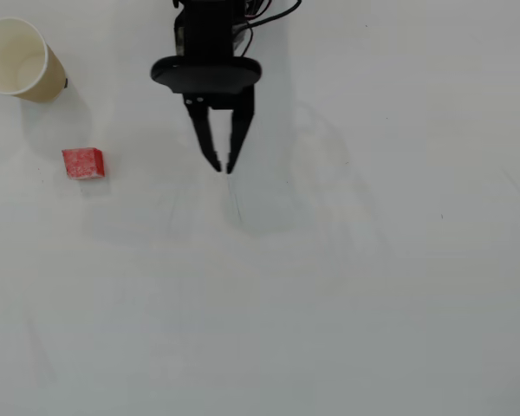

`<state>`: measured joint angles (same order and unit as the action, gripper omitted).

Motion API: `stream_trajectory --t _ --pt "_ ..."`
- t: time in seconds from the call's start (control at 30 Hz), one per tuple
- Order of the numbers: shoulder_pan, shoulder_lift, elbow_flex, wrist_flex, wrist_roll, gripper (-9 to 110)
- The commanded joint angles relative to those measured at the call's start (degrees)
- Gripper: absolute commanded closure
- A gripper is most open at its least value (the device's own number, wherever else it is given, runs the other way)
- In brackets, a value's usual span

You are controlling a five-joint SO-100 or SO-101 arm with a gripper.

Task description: Pick up the cube and drop it in the cup.

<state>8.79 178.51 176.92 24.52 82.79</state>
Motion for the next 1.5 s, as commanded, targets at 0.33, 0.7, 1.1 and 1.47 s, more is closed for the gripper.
stream_trajectory --t 0.33,0.7,1.1,1.47 --pt "22.3 1.5 2.0 3.4 -0.1 101" --pt "30.1 1.5 2.0 7.2 -0.1 101" --pt "35.9 1.5 2.0 7.3 -0.2 101" --pt "37.1 1.5 2.0 12.1 -0.2 102"
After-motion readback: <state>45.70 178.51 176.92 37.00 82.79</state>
